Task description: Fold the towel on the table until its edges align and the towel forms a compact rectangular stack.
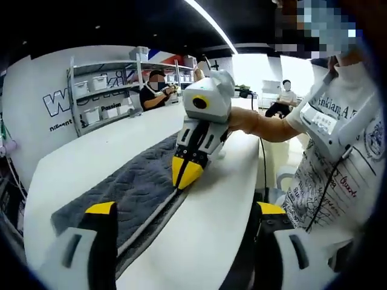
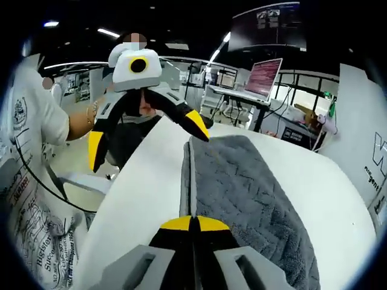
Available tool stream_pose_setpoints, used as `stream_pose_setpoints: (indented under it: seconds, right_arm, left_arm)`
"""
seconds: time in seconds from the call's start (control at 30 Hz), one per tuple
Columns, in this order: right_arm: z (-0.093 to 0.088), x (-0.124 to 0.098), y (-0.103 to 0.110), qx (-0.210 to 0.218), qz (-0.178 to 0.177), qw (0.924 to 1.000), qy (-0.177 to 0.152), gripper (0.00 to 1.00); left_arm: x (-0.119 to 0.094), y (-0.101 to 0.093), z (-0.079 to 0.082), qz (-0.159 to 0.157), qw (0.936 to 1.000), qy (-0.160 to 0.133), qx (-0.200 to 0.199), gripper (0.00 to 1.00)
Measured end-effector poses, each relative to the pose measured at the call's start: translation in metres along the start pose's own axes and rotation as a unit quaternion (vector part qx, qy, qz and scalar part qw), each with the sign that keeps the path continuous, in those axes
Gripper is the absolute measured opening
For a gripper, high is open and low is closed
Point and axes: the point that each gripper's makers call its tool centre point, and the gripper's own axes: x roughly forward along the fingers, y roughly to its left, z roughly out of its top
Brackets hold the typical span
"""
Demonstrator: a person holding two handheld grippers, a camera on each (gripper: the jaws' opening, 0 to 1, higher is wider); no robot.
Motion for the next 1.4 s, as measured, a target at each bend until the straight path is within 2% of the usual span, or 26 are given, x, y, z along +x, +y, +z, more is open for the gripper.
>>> stream_pose_setpoints:
  seconds: [0.13, 0.37, 0.5, 0.53, 0.63, 0.7, 0.77, 0.8, 0.9, 1.0, 1.17, 1.3, 1.4]
  right_arm:
    - [0.001, -0.002, 0.008, -0.001, 0.013, 0.9999, 0.001, 0.00]
    - [0.008, -0.006, 0.009, -0.002, 0.019, 0.9998, -0.006, 0.00]
    - [-0.003, 0.003, 0.013, 0.000, 0.021, 0.9997, 0.010, 0.01]
    - [-0.006, 0.005, 0.014, 0.015, 0.027, 0.9995, 0.013, 0.02]
    - [-0.003, 0.000, 0.015, 0.026, 0.030, 0.9992, -0.006, 0.03]
    - [-0.001, -0.004, 0.016, 0.037, 0.034, 0.9986, -0.017, 0.08]
    - [-0.001, -0.010, 0.016, 0.037, 0.025, 0.9987, -0.022, 0.24]
    - [0.000, -0.015, 0.013, 0.039, 0.014, 0.9988, -0.026, 0.28]
    - [0.001, -0.030, 0.005, 0.042, -0.020, 0.9981, -0.040, 0.32]
    - [0.001, -0.047, 0.002, 0.052, -0.036, 0.9967, -0.051, 0.40]
    - [-0.023, -0.097, -0.015, 0.066, -0.112, 0.9912, -0.025, 0.58]
    - [-0.046, -0.134, -0.015, 0.070, -0.143, 0.9871, -0.013, 0.56]
    - [-0.065, -0.159, -0.013, 0.074, -0.159, 0.9846, 0.003, 0.45]
  left_arm:
    - [-0.002, 0.002, -0.001, 0.004, 1.0000, 0.000, -0.003, 0.97]
    - [-0.003, 0.001, -0.001, 0.005, 1.0000, 0.004, 0.001, 0.97]
    - [-0.001, 0.001, -0.004, 0.006, 0.9999, 0.010, 0.003, 0.97]
    - [-0.001, 0.002, -0.005, 0.007, 0.9999, 0.011, 0.003, 0.97]
    - [0.001, 0.001, -0.004, 0.004, 0.9999, 0.009, 0.001, 0.97]
    - [0.002, 0.000, -0.004, 0.002, 1.0000, 0.008, 0.000, 0.97]
    - [0.003, 0.001, -0.003, 0.002, 1.0000, 0.007, -0.002, 0.97]
    - [0.003, 0.002, -0.002, 0.002, 1.0000, 0.005, -0.002, 0.97]
    - [0.004, 0.004, 0.000, 0.002, 1.0000, 0.001, -0.004, 0.97]
    - [0.007, 0.004, 0.000, 0.000, 1.0000, 0.002, -0.002, 0.97]
    - [0.012, 0.006, 0.001, -0.007, 1.0000, 0.002, -0.002, 0.97]
    - [0.016, 0.006, 0.003, -0.012, 0.9999, 0.002, 0.001, 0.97]
    - [0.017, 0.005, 0.003, -0.015, 0.9999, 0.003, 0.002, 0.97]
